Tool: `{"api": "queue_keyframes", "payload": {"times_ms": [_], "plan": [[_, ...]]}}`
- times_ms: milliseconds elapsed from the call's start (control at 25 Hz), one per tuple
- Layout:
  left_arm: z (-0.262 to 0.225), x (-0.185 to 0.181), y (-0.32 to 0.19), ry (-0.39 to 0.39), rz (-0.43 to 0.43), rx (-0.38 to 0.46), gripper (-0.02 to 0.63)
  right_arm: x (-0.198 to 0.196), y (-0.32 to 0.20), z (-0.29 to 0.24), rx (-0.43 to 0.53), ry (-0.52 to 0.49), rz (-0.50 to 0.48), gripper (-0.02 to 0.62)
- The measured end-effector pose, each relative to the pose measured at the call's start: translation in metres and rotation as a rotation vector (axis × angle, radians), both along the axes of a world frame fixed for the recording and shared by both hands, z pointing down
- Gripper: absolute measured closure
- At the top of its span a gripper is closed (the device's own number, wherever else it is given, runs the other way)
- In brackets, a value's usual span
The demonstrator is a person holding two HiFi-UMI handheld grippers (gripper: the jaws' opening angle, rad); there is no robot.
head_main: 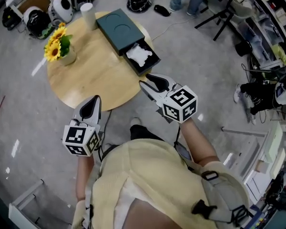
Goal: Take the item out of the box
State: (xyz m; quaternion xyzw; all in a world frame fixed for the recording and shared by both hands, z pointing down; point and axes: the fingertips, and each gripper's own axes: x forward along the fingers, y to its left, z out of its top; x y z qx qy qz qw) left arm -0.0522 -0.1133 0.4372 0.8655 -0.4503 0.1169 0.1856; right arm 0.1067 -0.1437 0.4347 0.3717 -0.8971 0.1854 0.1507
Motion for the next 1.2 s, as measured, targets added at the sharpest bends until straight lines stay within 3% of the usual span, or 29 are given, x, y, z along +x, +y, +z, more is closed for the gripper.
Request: {"api": "queue_keyframes", "payload": {"times_ms": [600, 1200], "plan": [[0.013, 0.037, -0.035, -0.031, -0.044, -0.025, 0.608, 0.034, -0.066, 0.027, -0.010, 0.081, -0.081, 0.436], [0.031, 0.060, -0.083, -0.077, -0.037, -0.044, 0.607, 0.044, -0.122, 0.081, -0.056, 0.316, -0.234, 0.391]]}}
